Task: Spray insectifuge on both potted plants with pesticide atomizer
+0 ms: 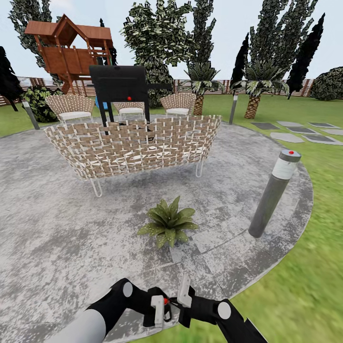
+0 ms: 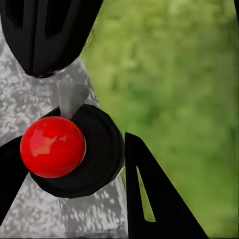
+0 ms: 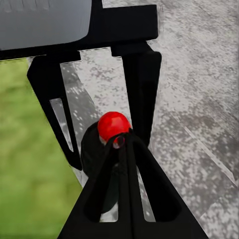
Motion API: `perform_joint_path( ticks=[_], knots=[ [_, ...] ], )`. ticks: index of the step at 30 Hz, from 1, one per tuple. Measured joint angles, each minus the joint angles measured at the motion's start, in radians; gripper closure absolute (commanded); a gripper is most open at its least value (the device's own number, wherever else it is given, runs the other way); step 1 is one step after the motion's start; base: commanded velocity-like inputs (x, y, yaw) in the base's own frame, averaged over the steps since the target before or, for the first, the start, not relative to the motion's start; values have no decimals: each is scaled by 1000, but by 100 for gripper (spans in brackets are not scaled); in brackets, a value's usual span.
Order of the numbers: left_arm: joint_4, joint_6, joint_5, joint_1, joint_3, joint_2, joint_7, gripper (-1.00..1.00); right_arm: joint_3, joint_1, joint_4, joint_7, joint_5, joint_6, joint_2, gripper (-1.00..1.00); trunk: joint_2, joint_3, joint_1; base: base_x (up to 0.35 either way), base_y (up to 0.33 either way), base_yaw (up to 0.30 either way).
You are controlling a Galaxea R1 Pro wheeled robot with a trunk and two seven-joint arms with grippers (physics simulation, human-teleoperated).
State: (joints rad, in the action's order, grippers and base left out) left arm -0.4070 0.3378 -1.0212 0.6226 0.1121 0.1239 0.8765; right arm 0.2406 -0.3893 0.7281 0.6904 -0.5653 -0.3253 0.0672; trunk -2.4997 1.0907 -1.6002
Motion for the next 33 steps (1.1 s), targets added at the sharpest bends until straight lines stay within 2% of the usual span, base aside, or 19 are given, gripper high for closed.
perform_joint_path(
  ticks=[2,7,9,10,11,15,16,18,21,23,24,26,27,28,29,30,31,32,33],
  knots=[
    [4,0,-1,0,-2,-13,0,100,0,0,0,0,0,0,0,100,0,0,0,0,0,0],
    [16,-3,0,-5,-7,-115,-2,100,0,0,0,-1,-5,0,0,100,0,0,0,0,0,0],
    [19,-5,-3,-9,-11,-169,-4,100,0,0,-2,-2,-7,0,-1,100,0,0,0,0,0,0],
    [20,-6,0,-10,-13,-188,-5,100,0,0,-3,-3,-7,0,-1,100,0,0,0,0,0,0],
    [30,-8,0,-13,-13,-213,-9,100,-1,0,-5,-4,-7,0,-1,-100,0,0,0,0,0,0],
    [104,-7,41,-25,-49,-283,-25,100,-6,0,-9,-7,-8,-2,-10,-100,0,0,0,0,0,0],
    [124,-7,57,-26,-61,-306,-36,100,-7,0,-10,-8,-8,-2,-16,-100,0,0,0,0,0,0],
    [154,-6,76,-27,-70,-333,-50,100,-7,0,-11,-11,-8,-1,-35,-100,0,0,0,0,0,0],
    [212,-10,101,-28,-77,-359,-110,100,-8,0,-23,-62,-7,2,-70,-100,0,0,0,0,0,0],
    [250,-13,137,-33,-77,-364,-180,100,-8,1,-70,-136,-8,3,-82,-100,0,0,0,0,0,0],
    [269,-14,165,-38,-78,-364,-220,100,-8,1,-106,-184,-8,2,-86,-100,0,0,0,0,0,0],
    [310,-17,272,-55,-80,-362,-326,100,-7,1,-228,-336,-6,-1,-90,-100,0,0,0,0,0,0],
    [330,-17,353,-67,-80,-359,-385,100,-5,1,-313,-451,-5,-3,-89,-100,0,0,0,0,0,0],
    [341,-17,414,-76,-80,-357,-421,100,-3,1,-374,-535,-2,-3,-86,-100,0,0,0,0,0,0],
    [355,-17,504,-89,-80,-356,-467,100,-1,2,-458,-657,2,-3,-82,-100,0,0,0,0,0,0],
    [362,-17,570,-98,-81,-354,-494,100,-8,2,-513,-729,8,-5,-78,-100,0,0,0,0,0,0],
    [368,-16,673,-110,-82,-354,-529,100,-14,2,-580,-824,24,-8,-70,-100,0,0,0,0,0,0],
    [370,-12,743,-119,-81,-353,-551,100,-13,3,-617,-876,47,-11,-65,-100,0,0,0,0,0,0],
    [372,-10,843,-136,-80,-352,-576,100,-18,4,-649,-931,99,-24,-61,-100,0,0,0,0,0,0]
  ],
)
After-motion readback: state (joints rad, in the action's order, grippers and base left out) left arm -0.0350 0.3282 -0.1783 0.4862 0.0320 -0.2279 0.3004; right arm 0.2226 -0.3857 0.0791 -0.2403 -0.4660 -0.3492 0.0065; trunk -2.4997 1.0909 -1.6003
